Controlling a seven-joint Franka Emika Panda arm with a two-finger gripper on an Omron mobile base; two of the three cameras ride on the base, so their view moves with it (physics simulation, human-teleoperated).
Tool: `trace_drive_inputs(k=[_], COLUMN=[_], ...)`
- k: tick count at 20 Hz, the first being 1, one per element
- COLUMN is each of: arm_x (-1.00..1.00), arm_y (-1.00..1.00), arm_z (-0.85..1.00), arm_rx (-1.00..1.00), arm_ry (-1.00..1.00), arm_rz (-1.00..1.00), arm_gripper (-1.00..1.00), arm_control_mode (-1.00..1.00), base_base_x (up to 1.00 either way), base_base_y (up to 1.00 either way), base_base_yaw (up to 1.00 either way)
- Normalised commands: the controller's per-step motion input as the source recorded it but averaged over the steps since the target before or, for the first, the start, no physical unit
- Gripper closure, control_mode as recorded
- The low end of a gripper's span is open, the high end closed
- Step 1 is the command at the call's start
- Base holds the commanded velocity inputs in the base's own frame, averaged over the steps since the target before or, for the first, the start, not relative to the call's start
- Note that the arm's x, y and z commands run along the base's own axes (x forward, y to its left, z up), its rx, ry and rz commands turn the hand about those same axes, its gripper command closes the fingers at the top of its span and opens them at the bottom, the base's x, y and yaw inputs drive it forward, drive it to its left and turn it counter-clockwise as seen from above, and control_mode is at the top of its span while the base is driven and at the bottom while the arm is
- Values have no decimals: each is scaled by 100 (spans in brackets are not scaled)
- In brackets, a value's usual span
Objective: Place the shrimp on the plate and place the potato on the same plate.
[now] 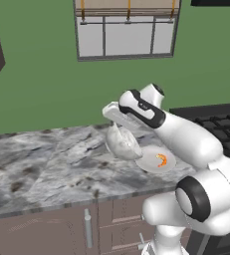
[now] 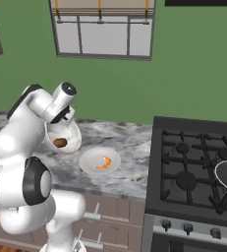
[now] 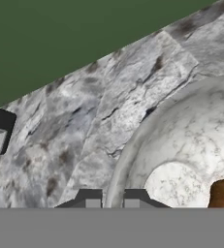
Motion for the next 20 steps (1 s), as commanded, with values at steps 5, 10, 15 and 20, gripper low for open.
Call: trace_drive_inputs(k=[5,10,15,20], arm_x=[0,3,2,5], arm_y=[-38,-24,-8,-9], arm_z=[3,4,0,0], arm_rx=[7,3,1,4], arm_ry=[0,0,0,0], arm_rz=[0,0,0,0], arm_gripper=[100,100,100,100], arm_control_mode=[-100,-100,-100,-100], base_base_x=[0,0,0,0], base_base_y=[0,0,0,0], base_base_yaw=[0,0,0,0])
